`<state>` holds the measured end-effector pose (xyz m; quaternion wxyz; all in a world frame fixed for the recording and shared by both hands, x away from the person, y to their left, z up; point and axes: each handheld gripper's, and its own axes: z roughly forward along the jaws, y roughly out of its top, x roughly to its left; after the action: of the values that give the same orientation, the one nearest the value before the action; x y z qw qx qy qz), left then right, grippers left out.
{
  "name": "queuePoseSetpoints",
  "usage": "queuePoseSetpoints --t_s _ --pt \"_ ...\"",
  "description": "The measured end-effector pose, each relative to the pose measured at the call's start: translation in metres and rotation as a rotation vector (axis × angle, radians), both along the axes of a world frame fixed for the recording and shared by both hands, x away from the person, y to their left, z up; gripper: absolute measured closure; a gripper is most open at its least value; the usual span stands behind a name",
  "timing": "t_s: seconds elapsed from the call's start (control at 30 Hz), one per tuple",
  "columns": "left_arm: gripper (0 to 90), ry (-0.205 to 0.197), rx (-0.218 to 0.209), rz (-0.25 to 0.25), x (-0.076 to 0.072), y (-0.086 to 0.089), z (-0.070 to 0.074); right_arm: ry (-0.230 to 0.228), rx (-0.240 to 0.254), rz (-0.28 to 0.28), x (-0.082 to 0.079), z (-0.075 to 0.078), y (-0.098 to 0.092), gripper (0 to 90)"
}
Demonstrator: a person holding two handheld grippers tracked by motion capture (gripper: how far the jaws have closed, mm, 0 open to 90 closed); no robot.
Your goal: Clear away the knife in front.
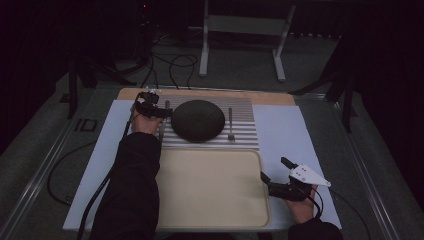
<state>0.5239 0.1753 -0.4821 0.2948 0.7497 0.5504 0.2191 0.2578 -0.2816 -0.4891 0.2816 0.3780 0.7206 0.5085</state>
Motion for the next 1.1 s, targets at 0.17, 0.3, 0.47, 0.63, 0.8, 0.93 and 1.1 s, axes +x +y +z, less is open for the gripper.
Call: queuePoseSetpoints --t_s 0.17,0.3,0.47,0.63,0.8,0.93,1.1 --pt "29.5 0.055 -0.007 0.047 0.008 -0.005 -0.008 -0.004 0.003 0.008 0.0 0.0 0.001 8.4" --pt "42.6 0.102 -0.019 0.056 0.012 -0.005 -0.015 -0.002 0.004 0.008 0.0 0.0 0.0 8.4" --pt "57.0 0.153 -0.033 0.045 0.016 -0.007 -0.025 0.004 0.004 0.013 0.0 0.0 0.001 8.4" --pt "72.8 0.186 -0.035 0.044 0.021 -0.008 -0.027 0.005 0.004 0.013 0.001 0.0 0.0 8.4" --pt "78.9 0.207 -0.02 0.055 0.02 -0.01 -0.026 0.006 0.005 0.017 0.001 0.0 0.001 8.4" --pt "79.5 0.234 -0.022 0.072 0.022 -0.011 -0.024 0.005 0.001 0.02 0.001 0.0 0.002 8.4" --pt "80.2 0.257 -0.004 0.055 0.023 -0.011 -0.022 0.01 0.0 0.014 0.002 0.0 0.002 8.4"
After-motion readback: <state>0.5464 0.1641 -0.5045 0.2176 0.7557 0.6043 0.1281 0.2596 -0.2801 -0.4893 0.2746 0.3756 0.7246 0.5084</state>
